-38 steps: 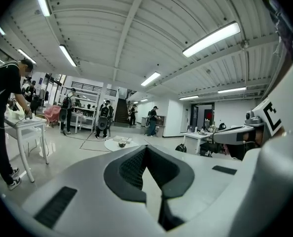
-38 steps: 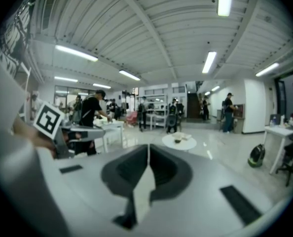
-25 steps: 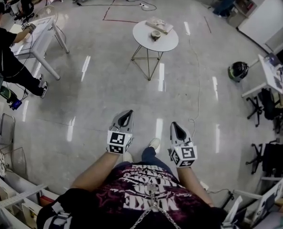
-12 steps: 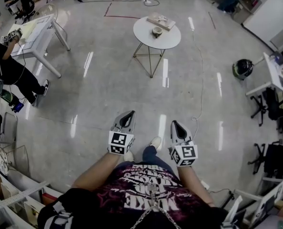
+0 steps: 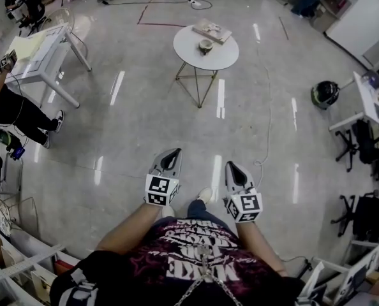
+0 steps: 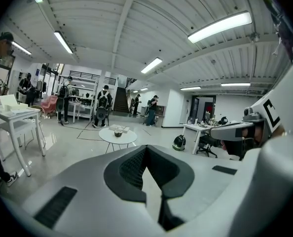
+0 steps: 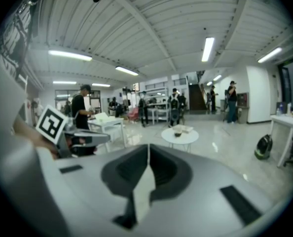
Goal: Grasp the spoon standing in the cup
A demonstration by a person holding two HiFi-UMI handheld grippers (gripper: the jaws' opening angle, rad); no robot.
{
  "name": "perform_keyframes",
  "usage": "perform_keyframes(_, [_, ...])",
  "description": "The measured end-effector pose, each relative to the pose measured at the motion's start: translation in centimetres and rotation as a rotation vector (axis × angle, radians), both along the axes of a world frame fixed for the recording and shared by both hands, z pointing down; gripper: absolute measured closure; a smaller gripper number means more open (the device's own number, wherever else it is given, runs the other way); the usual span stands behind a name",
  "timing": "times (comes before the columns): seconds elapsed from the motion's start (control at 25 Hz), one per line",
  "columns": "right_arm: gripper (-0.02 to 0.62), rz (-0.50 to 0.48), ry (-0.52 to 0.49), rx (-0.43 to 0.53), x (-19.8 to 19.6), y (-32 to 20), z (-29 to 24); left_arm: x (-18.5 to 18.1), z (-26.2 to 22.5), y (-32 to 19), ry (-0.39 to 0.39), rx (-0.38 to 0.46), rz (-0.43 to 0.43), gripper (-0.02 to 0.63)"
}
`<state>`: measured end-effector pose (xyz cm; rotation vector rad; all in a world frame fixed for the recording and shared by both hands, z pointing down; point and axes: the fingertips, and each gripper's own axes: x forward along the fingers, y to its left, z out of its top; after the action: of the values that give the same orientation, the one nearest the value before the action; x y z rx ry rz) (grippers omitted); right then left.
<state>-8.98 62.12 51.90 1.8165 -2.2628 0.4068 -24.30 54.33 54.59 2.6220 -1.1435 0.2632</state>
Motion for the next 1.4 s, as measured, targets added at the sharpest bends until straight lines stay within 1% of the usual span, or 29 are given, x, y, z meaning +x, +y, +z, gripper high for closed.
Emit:
perform_keyframes(0.28, [0.560,0.001,-0.001,0.025,3.6,-2.1,-0.6,3.2,-1.2,-2.2,0.005,0.031,-0.013,0.581])
perform_keyframes(0.56, [0.560,0.002,-0.012,0.044,7.5,-4.1,-1.6,7.1,-2.7,-4.7,0.001,0.059,-0.022,0.581])
perform_keyframes(0.76, [0.560,-0.012,-0.014,0.047,10.1,-5.3,-1.8,9.3,-2.7,-5.7,-0.012,0.059,-0.034,0.581])
perform_keyframes(0.92, [0.560,-0.026,-0.023,0.059,11.9,-6.6,-2.3,10.8,-3.4,-6.6,-0.003,0.072,-0.055,0.581])
perform_keyframes(1.2, [0.560,-0.083,-0.039,0.068,14.0,-8.0,-2.2,12.7,-3.6,-7.6,-0.009,0.087,-0.111,0.581])
perform_keyframes(1.4, [0.560,-0.096,-0.046,0.080,15.8,-8.8,-2.4,13.7,-4.3,-8.0,-0.011,0.116,-0.151,0.581])
